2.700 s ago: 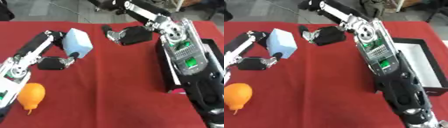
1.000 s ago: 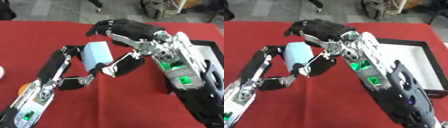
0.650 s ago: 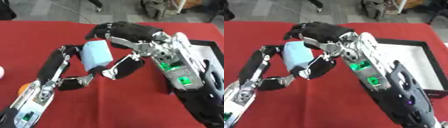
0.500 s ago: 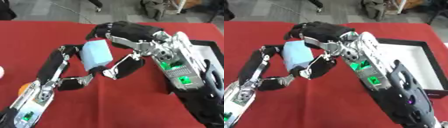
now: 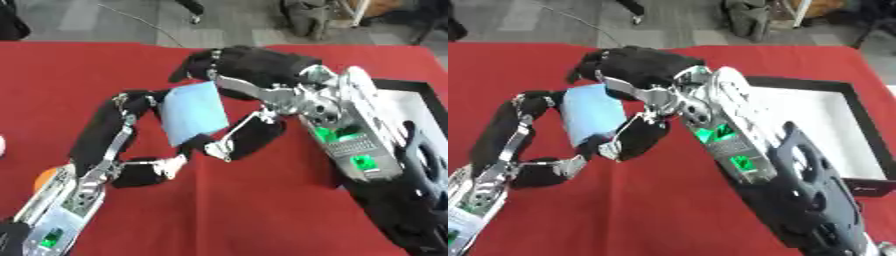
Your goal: Pick up the objects with one hand, pass them to the other hand, and then place them into the box on the other side of the table.
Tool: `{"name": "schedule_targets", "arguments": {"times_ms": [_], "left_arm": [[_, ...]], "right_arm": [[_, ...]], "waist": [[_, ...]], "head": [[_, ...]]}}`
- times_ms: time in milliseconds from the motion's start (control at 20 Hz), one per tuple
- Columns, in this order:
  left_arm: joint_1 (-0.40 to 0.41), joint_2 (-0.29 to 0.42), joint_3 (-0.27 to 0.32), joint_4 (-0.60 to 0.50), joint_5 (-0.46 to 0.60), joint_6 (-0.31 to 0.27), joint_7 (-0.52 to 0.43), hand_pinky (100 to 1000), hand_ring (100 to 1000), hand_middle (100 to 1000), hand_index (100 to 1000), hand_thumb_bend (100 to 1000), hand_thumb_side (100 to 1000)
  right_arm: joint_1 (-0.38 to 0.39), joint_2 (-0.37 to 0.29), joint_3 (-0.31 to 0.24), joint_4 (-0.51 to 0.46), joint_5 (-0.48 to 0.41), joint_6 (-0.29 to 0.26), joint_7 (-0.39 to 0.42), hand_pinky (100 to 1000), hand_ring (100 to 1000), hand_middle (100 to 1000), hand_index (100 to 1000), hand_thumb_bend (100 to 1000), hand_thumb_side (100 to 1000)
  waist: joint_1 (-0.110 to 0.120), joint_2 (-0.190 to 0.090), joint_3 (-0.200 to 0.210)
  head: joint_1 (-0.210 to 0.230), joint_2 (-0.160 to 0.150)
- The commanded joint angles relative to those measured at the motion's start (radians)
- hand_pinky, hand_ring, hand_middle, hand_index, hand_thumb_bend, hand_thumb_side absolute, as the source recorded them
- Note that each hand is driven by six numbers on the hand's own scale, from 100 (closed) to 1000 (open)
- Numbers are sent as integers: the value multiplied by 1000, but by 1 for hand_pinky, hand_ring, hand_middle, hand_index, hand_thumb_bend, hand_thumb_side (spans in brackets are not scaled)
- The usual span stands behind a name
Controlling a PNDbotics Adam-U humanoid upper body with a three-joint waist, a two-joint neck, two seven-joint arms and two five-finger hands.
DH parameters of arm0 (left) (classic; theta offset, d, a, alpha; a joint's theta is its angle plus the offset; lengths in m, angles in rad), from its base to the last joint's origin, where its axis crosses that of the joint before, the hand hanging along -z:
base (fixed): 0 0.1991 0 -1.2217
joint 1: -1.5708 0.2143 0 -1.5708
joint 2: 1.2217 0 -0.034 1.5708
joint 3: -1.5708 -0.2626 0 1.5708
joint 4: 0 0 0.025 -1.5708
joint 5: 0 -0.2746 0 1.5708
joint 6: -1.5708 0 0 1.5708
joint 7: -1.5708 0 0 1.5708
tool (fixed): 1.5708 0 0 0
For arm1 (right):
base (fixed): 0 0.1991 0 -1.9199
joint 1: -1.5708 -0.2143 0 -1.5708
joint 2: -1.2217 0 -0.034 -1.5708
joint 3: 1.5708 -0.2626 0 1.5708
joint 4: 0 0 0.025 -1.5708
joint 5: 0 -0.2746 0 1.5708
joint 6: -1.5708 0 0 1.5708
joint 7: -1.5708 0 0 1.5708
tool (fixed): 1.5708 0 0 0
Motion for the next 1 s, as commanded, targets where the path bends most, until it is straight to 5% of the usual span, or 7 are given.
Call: {"name": "schedule_targets", "arguments": {"times_ms": [50, 250, 450, 550, 850, 1000], "left_arm": [[-9, 9, -5, -32, -11, -15, 9, 614, 480, 401, 482, 100, 470], [-7, 7, -6, -33, -18, -20, 21, 613, 480, 401, 482, 100, 471], [-6, 6, -7, -35, -16, -21, 36, 613, 481, 403, 487, 100, 474], [-5, 5, -8, -34, -11, -18, 42, 613, 484, 409, 497, 100, 454], [-5, 3, -7, -35, 13, 1, 59, 624, 500, 429, 523, 100, 341], [-4, 5, -9, -32, 29, 14, 56, 690, 591, 536, 650, 100, 226]], "right_arm": [[-16, -2, -7, -9, 15, 6, -8, 923, 945, 839, 894, 247, 248], [-15, -1, -4, -1, 21, 7, -8, 914, 925, 752, 842, 248, 214], [-14, -1, -9, -4, 28, 37, -46, 887, 855, 566, 704, 210, 128], [-15, 0, -12, -9, 28, 64, -86, 867, 797, 489, 617, 121, 100], [-18, 0, -3, -12, -14, 117, -191, 846, 697, 403, 544, 100, 100], [-18, -2, 0, -10, -28, 122, -208, 845, 692, 378, 529, 100, 100]], "waist": [[2, -14, 2], [1, -13, 3], [0, -13, 3], [0, -14, 3], [0, -15, 4], [1, -15, 3]], "head": [[-4, -11], [-4, -9], [-4, -9], [-5, -8], [-10, -9], [-11, -8]]}}
